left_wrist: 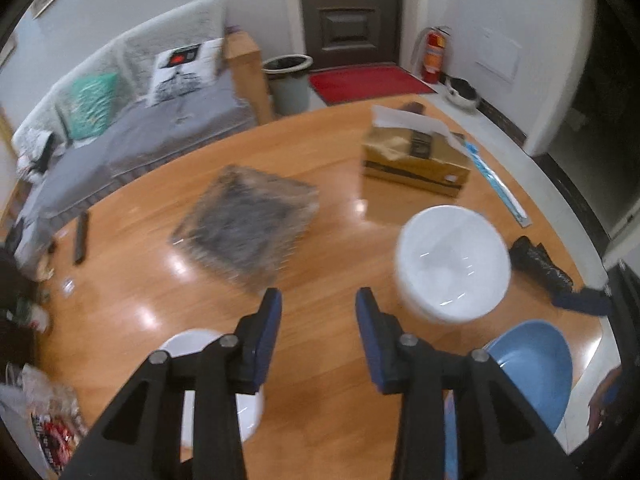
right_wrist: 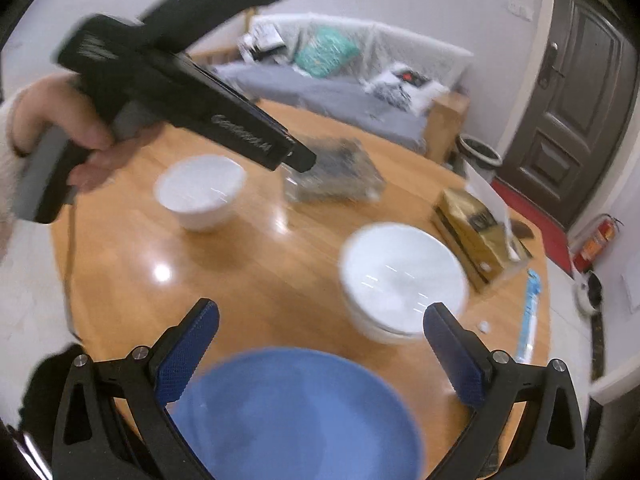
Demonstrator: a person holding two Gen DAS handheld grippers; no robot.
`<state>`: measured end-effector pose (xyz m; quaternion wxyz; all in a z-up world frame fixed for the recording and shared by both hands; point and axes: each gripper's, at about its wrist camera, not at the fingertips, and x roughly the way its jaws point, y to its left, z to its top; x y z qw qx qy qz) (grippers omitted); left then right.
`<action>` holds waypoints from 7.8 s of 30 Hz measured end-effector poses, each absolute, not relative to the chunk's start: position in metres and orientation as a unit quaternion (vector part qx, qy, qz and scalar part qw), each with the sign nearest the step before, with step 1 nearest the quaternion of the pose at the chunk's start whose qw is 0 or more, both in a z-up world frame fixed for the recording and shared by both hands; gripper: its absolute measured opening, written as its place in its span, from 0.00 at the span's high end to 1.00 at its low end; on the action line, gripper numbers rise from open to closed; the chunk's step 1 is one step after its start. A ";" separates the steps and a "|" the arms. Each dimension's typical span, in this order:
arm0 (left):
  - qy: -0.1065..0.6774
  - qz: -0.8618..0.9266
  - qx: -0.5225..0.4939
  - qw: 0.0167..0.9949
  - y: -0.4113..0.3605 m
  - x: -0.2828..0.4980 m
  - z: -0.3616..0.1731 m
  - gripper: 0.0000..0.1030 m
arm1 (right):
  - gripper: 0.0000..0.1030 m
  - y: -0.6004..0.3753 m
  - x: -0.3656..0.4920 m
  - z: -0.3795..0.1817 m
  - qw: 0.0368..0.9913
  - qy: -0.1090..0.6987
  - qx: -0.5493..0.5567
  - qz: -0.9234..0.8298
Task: Organize plates and bowls
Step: 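Grasp the second white bowl rim with the right tool while the left tool grips it, then lift the second white bowl with both tools and carry it toward the plate stack, then lower the held white bowl with both tools onto the bowl on the blue plate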
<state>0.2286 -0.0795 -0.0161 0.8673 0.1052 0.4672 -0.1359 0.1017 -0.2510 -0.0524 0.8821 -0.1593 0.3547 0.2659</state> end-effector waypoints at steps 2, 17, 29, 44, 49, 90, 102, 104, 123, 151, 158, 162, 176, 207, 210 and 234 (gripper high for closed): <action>0.469 -0.121 0.093 0.870 -0.055 0.223 -0.014 0.65 | 0.01 -0.233 0.090 -0.050 0.882 0.338 -0.155 0.289; 0.511 -0.050 0.026 0.858 0.092 0.227 -0.088 0.65 | 0.01 -0.094 0.133 -0.107 0.841 0.379 -0.150 0.355; 0.516 -0.074 0.001 0.853 0.089 0.253 -0.125 0.65 | 0.01 -0.065 0.182 -0.150 0.816 0.414 -0.176 0.363; 0.517 -0.092 -0.002 0.851 0.084 0.260 -0.136 0.83 | 0.03 -0.043 0.206 -0.166 0.790 0.437 -0.177 0.393; 0.517 -0.092 0.004 0.851 0.083 0.258 -0.136 0.84 | 0.05 -0.043 0.207 -0.167 0.792 0.431 -0.175 0.395; 0.463 -0.106 0.093 0.875 -0.056 0.218 -0.009 0.84 | 0.06 -0.167 0.158 -0.062 0.852 0.364 -0.128 0.355; 0.458 -0.134 0.102 0.873 -0.125 0.231 -0.004 0.84 | 0.06 -0.232 0.161 -0.055 0.866 0.367 -0.114 0.320; 0.460 -0.137 0.107 0.871 -0.135 0.235 -0.006 0.84 | 0.06 -0.241 0.163 -0.058 0.866 0.372 -0.113 0.313; 0.483 -0.166 0.110 0.852 -0.196 0.280 -0.059 0.82 | 0.06 -0.298 0.197 -0.097 0.856 0.425 -0.115 0.269; 0.499 -0.163 0.124 0.842 -0.201 0.285 -0.089 0.76 | 0.05 -0.284 0.195 -0.103 0.845 0.438 -0.182 0.249; 0.506 -0.166 0.119 0.838 -0.203 0.287 -0.096 0.76 | 0.05 -0.287 0.194 -0.104 0.842 0.440 -0.187 0.250; 0.508 -0.164 0.124 0.837 -0.205 0.287 -0.099 0.76 | 0.05 -0.290 0.192 -0.104 0.841 0.444 -0.182 0.249; 0.514 -0.173 0.118 0.832 -0.204 0.287 -0.099 0.74 | 0.05 -0.303 0.185 -0.103 0.843 0.438 -0.169 0.264; 0.510 -0.242 0.092 0.820 -0.193 0.292 -0.115 0.69 | 0.01 -0.315 0.215 -0.168 0.811 0.433 -0.108 0.379; 0.505 -0.247 0.091 0.822 -0.192 0.293 -0.116 0.69 | 0.01 -0.313 0.218 -0.171 0.811 0.430 -0.105 0.383; 0.471 -0.260 0.087 0.838 -0.192 0.282 -0.090 0.69 | 0.02 -0.306 0.214 -0.148 0.833 0.399 -0.129 0.361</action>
